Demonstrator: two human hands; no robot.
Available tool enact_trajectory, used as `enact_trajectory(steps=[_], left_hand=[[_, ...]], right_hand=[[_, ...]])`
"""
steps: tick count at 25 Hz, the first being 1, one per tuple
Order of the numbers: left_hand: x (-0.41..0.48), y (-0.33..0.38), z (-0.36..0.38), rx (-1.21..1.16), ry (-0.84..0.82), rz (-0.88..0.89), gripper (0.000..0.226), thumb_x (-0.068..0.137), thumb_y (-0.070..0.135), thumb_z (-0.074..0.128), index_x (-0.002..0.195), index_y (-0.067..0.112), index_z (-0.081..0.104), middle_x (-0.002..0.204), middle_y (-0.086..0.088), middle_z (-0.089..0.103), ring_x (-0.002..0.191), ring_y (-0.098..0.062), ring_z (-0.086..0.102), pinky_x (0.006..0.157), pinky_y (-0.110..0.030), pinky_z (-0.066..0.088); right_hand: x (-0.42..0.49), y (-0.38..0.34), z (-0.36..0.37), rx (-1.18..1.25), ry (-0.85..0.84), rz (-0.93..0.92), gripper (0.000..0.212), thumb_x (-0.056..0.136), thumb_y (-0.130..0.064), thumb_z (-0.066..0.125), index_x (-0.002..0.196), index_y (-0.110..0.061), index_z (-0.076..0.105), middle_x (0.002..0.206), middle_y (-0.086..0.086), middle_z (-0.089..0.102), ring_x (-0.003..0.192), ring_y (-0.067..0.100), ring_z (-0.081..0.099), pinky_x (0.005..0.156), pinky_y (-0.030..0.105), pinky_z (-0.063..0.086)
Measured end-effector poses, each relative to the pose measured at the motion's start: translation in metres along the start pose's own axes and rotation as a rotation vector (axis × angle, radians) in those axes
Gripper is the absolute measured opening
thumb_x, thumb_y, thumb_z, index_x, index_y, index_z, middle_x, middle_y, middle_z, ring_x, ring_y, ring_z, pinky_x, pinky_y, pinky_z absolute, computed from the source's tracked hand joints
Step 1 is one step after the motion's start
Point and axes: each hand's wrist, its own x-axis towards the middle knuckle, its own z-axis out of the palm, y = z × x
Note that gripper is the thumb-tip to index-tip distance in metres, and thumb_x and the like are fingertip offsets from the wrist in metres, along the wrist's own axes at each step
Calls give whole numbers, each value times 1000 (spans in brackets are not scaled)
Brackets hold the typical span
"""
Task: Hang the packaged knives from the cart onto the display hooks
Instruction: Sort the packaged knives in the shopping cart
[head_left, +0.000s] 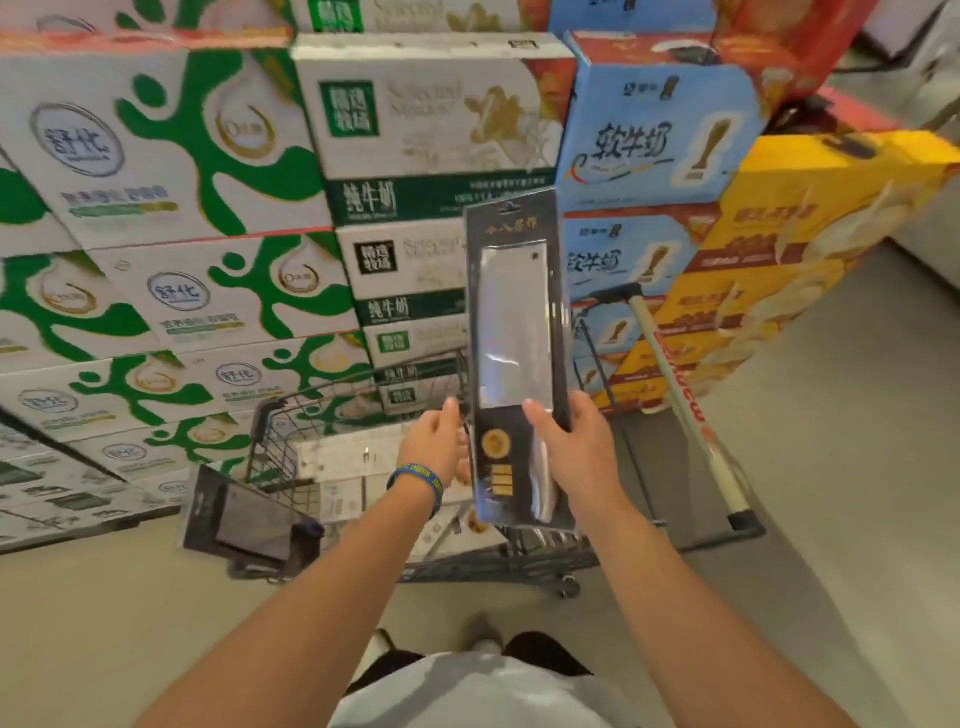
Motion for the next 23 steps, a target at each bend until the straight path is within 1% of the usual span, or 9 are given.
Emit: enact_trajectory(steps=[3,6,10,11,13,16,18,20,23], left_hand=[[13,-49,12,332,-23,-171,26,94,40,56,87,14,55,91,-13,69,84,-31,68,80,-48,59],[9,-73,21,248,-155,-294,24,97,35,57,108,14,59,100,-9,69,78,-24,73,62,-38,61],[8,-76,28,244,-249,-213,24,100,30,54,114,16,66,103,-1,71,62,-7,71,48,-24,53],[9,-73,27,233,-270,-240,23,101,27,53,114,15,66,104,-2,71,61,-7,71,46,-23,52],[9,-71,24,206,-306,-297,23,102,23,51,116,11,64,98,-1,71,61,-10,71,45,-22,50],[8,-71,24,214,-300,-265,24,102,24,50,112,7,63,85,4,69,56,-10,69,42,-18,47],[5,-72,23,208,-298,-249,22,103,25,50,110,10,63,87,4,69,56,-8,69,41,-14,45],[4,-73,21,221,-327,-251,20,102,27,49,95,14,63,93,4,71,59,-8,70,43,-15,47],[5,-70,17,213,-369,-259,27,101,34,50,83,19,63,88,10,71,59,-11,72,45,-19,50]], right_hand=[[10,23,-38,-285,177,15,17,94,-37,68,89,-25,58,77,-6,64,67,4,60,57,30,41],[25,42,-56,-484,178,33,19,99,-36,64,101,-18,60,76,-5,63,70,19,61,59,33,40],[48,57,-37,-716,63,224,39,103,-40,57,135,-17,55,112,8,71,100,32,66,76,39,51],[51,59,-29,-763,54,237,39,103,-40,56,135,-17,55,116,10,71,102,34,67,73,39,50],[54,60,-18,-833,60,217,30,102,-39,58,123,-18,58,109,10,71,89,33,64,65,35,43],[58,57,-11,-888,81,174,16,101,-39,57,98,-25,51,89,6,66,72,28,52,52,28,32],[54,62,-7,-944,6,191,17,101,-38,57,104,-22,54,89,6,66,77,32,60,57,30,40],[45,75,-3,-1018,-111,186,26,103,-35,55,117,-14,57,98,11,70,88,34,67,65,34,44],[43,84,0,-996,-218,162,36,107,-34,48,127,-4,50,110,19,68,93,34,66,69,37,48]])
